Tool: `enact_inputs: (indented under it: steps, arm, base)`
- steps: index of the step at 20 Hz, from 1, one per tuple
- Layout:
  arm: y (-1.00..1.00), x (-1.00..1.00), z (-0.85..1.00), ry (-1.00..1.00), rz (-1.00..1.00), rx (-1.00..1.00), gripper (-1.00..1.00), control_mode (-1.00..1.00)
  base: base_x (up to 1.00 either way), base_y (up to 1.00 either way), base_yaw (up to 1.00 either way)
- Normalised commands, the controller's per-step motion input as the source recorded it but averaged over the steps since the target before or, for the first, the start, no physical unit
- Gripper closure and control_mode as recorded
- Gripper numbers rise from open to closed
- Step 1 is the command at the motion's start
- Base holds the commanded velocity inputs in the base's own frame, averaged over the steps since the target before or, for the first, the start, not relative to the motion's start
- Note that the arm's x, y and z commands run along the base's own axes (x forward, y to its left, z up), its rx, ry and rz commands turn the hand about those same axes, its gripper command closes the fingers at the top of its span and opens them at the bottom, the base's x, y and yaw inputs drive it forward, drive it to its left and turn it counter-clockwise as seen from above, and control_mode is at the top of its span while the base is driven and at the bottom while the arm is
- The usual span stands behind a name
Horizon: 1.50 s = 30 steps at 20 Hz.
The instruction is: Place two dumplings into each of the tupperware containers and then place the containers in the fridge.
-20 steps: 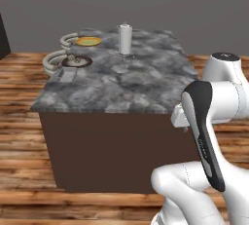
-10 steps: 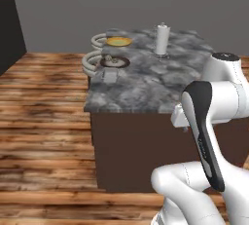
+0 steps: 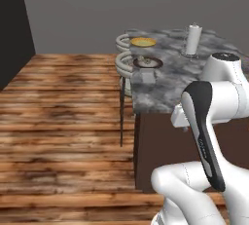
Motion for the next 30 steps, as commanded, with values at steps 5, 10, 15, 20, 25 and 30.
enact_inputs:
  steps: [5,10,15,20,25,30]
  arm:
    - [0.00,0.00,0.00,0.00,0.00,0.00,-1.00,1.00]
    - [0.00,0.00,0.00,0.00,0.00,0.00,-1.00,1.00]
    - [0.00,0.00,0.00,0.00,0.00,0.00,-1.00,1.00]
    - [0.00,0.00,0.00,0.00,0.00,0.00,-1.00,1.00]
    - [0.00,0.00,0.00,0.00,0.00,0.00,-1.00,1.00]
    - [0.00,0.00,0.00,0.00,0.00,0.00,-1.00,1.00]
  base:
    - [0.40,1.00,-0.53]
    - [0.26,0.69,-0.80]
    - [0.03,0.63,-0.83]
    - [0.00,0.62,-0.83]
    - [-0.02,0.78,-0.75]
    - [-0.03,0.99,-0.59]
